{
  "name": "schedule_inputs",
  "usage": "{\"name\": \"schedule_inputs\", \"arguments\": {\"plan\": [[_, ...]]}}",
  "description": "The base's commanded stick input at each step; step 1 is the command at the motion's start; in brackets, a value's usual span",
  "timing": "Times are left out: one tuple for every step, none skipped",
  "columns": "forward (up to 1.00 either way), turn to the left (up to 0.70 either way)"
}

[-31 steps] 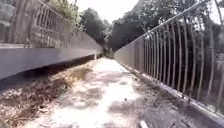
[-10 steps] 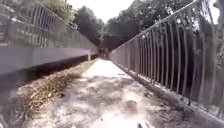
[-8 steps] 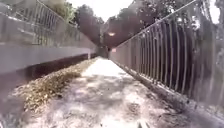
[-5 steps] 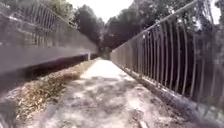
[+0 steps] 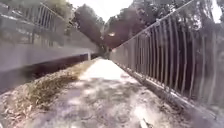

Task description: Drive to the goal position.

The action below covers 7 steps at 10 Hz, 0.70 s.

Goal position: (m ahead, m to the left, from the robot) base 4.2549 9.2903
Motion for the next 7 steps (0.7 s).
{"name": "schedule_inputs", "arguments": {"plan": [[0.5, 0.0], [0.5, 0.0], [0.5, 0.0], [0.5, 0.0], [0.5, 0.0], [0.5, 0.0], [0.5, 0.0]]}}
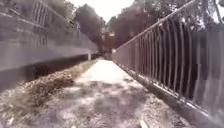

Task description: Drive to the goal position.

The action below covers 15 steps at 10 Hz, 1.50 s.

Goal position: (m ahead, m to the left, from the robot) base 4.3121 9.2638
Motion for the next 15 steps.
{"name": "schedule_inputs", "arguments": {"plan": [[0.5, 0.0], [0.5, 0.0], [0.5, 0.0], [0.5, 0.0], [0.5, 0.0], [0.5, 0.0], [0.5, 0.0], [0.5, 0.0], [0.5, 0.0], [0.5, 0.0], [0.5, 0.0], [0.5, 0.0], [0.5, 0.0], [0.5, 0.0], [0.5, 0.0]]}}
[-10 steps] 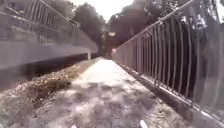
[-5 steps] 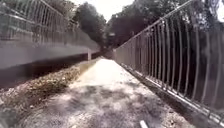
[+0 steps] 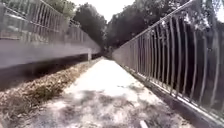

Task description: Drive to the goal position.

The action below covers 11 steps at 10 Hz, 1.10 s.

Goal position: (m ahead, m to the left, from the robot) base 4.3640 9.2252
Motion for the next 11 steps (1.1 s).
{"name": "schedule_inputs", "arguments": {"plan": [[0.5, 0.0], [0.5, 0.0], [0.5, 0.0], [0.5, 0.0], [0.5, 0.0], [0.5, 0.0], [0.5, 0.0], [0.5, 0.0], [0.5, 0.0], [0.5, 0.0], [0.5, 0.0]]}}
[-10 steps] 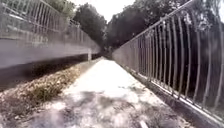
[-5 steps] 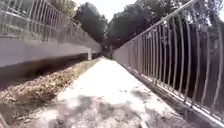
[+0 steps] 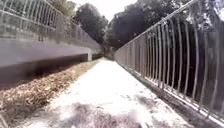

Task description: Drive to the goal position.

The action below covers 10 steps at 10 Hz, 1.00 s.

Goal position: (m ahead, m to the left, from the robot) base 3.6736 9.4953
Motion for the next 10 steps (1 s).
{"name": "schedule_inputs", "arguments": {"plan": [[0.5, 0.0], [0.5, 0.0], [0.5, 0.0], [0.5, 0.0], [0.5, 0.0], [0.5, 0.0], [0.5, 0.0], [0.5, 0.0], [0.5, 0.0], [0.5, 0.0]]}}
